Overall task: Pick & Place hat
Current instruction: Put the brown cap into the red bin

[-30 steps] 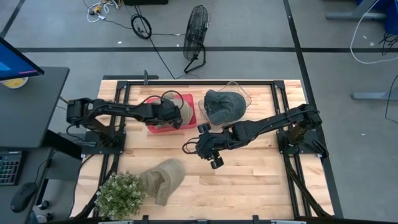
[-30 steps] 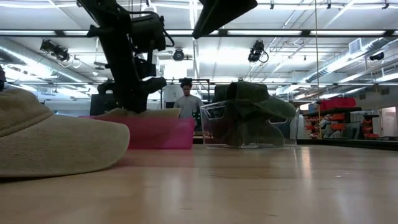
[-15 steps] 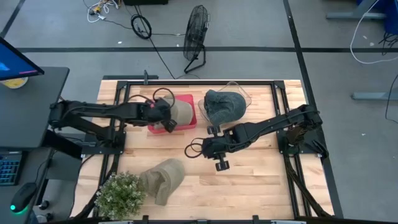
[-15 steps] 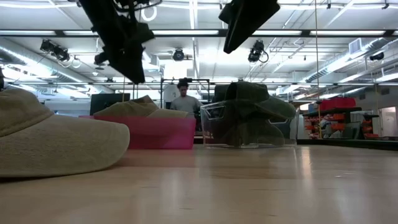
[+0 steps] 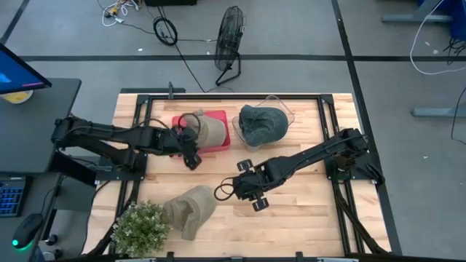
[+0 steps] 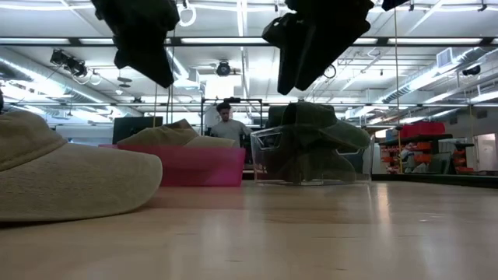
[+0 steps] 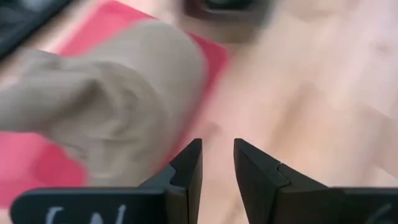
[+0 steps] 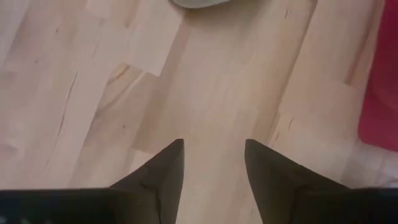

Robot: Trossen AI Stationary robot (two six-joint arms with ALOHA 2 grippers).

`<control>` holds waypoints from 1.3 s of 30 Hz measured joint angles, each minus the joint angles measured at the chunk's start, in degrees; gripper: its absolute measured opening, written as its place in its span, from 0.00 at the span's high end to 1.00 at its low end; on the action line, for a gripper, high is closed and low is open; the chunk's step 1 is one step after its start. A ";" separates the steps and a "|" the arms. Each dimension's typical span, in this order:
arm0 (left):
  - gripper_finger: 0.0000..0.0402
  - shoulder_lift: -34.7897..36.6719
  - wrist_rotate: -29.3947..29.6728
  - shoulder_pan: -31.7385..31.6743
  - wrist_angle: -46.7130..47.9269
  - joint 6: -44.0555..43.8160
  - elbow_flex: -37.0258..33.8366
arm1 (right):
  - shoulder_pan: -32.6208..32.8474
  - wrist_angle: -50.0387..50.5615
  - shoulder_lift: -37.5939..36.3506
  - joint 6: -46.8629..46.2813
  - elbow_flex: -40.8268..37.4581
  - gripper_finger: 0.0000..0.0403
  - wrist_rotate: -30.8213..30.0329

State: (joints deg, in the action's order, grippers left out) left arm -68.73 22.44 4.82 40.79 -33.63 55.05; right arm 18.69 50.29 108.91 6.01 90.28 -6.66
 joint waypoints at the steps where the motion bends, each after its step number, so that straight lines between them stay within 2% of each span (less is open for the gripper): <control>1: 0.77 0.00 -1.17 1.08 -0.21 -0.53 0.00 | 0.21 0.13 0.06 -0.01 0.00 0.57 0.04; 5: 0.77 -0.56 -4.56 5.86 -0.29 -1.89 0.00 | 1.04 -0.13 0.06 0.26 0.00 0.61 0.84; 11: 0.77 -0.63 -8.28 14.47 -0.33 -4.93 -0.02 | 1.30 -0.53 0.06 -4.74 0.00 0.65 0.87; 17: 0.73 -2.54 -8.15 22.69 -2.56 -8.07 -0.02 | 1.29 -1.12 0.06 -2.75 0.00 0.58 0.86; 21: 0.67 -7.29 -8.12 26.90 -9.29 -9.19 -0.02 | 1.50 -1.00 0.06 -3.97 0.00 0.52 1.01; 23: 0.64 -10.23 -8.02 28.00 -12.18 -12.38 -0.07 | 1.72 -0.87 0.06 -5.84 0.00 0.50 1.12; 25: 0.61 -13.11 -6.21 28.24 -14.44 -19.22 -0.04 | 2.01 -0.75 0.06 -7.91 0.00 0.49 1.16; 27: 0.59 -15.93 -4.11 28.19 -14.28 -25.76 -0.07 | 2.40 -0.77 0.09 -9.21 0.00 0.49 1.38; 30: 0.58 -19.81 -4.55 28.11 -13.51 -32.62 -0.07 | 3.16 -0.74 0.48 -10.10 0.00 0.49 1.63; 34: 0.58 -22.35 -9.59 28.47 -13.08 -36.55 -0.07 | 3.75 -1.32 1.16 -8.97 0.00 0.50 1.76; 39: 0.58 -21.25 -11.61 29.37 -12.29 -38.25 0.05 | 3.67 -2.02 1.41 -8.09 0.00 0.50 1.66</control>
State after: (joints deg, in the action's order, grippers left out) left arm -89.98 10.84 34.19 28.51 -71.88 55.10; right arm 22.35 48.27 110.31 -2.09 90.28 -4.99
